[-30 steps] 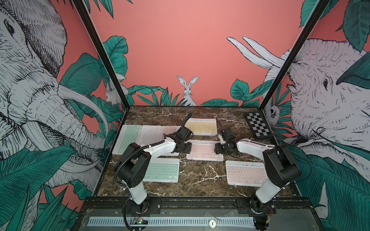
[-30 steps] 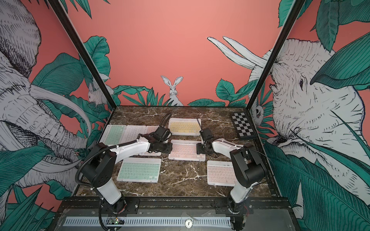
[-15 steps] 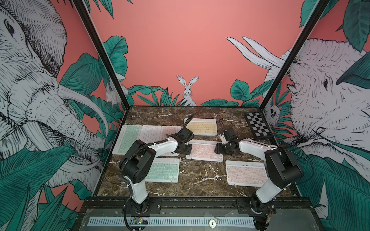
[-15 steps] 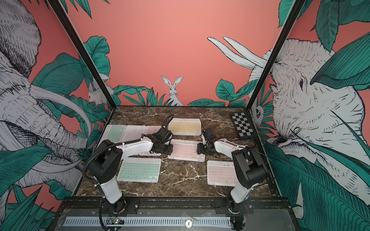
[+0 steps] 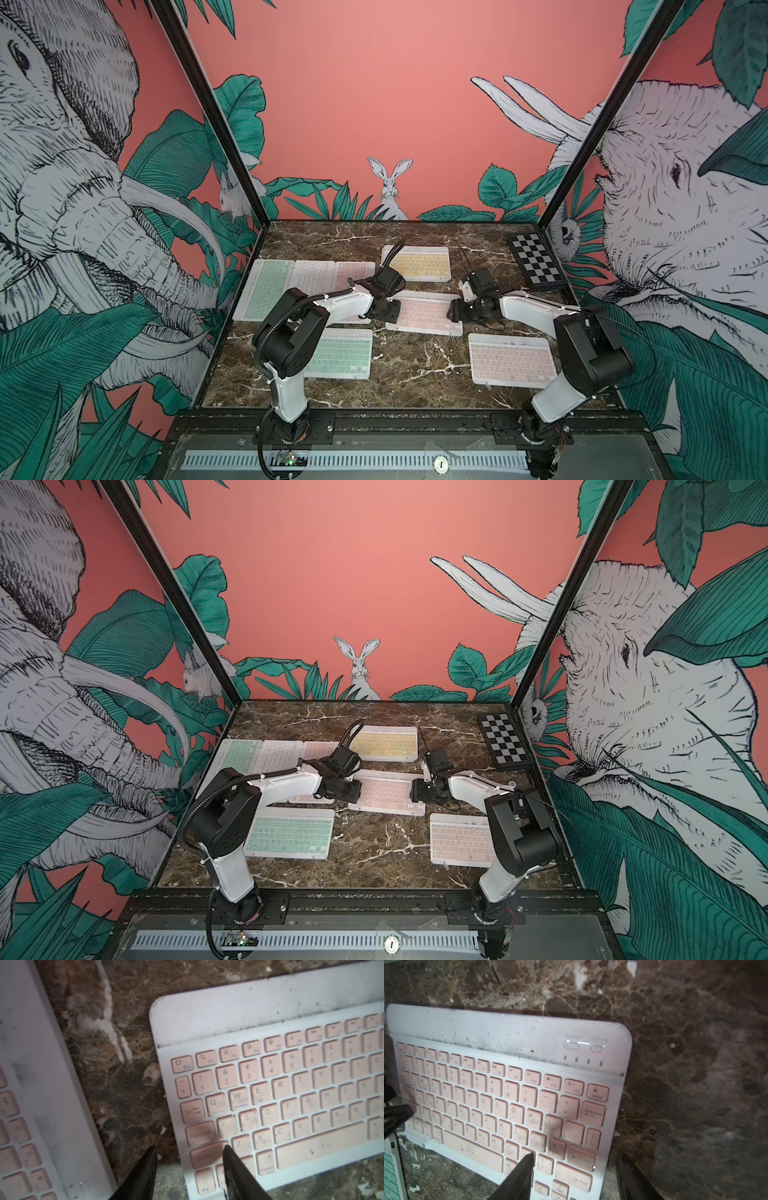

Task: Stack the numeric keypads
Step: Pick up the numeric keypad from the center of the board.

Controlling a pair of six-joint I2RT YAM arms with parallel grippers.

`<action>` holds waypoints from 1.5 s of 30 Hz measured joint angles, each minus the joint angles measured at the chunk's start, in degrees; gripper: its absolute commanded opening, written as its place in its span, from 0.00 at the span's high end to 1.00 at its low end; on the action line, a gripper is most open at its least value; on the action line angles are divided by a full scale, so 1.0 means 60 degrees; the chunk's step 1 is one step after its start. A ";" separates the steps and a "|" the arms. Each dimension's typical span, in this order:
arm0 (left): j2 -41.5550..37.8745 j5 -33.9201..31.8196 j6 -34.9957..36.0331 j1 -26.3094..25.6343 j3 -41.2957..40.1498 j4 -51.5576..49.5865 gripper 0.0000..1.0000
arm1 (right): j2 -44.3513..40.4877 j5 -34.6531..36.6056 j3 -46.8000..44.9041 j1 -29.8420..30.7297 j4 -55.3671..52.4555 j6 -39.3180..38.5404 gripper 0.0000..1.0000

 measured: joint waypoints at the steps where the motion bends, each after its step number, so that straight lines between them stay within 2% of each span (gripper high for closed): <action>1: 0.0011 0.0033 0.0004 -0.0055 0.0000 0.0007 0.47 | 0.0000 -0.0022 -0.0007 -0.0004 0.0011 0.0018 0.37; 26: 0.0178 0.0066 -0.0004 -0.0197 0.0142 0.0069 0.47 | 0.0022 -0.0470 -0.0098 -0.0066 0.0386 0.0313 0.37; 37: 0.0113 -0.0215 -0.0015 -0.0168 -0.0040 0.0186 0.47 | 0.0036 -0.1264 -0.0153 -0.0197 0.0670 0.0696 0.38; 45: 0.0076 -0.0295 -0.0025 -0.0168 -0.0120 0.0273 0.47 | -0.0204 -0.2102 -0.0758 -0.0619 0.1668 0.1457 0.38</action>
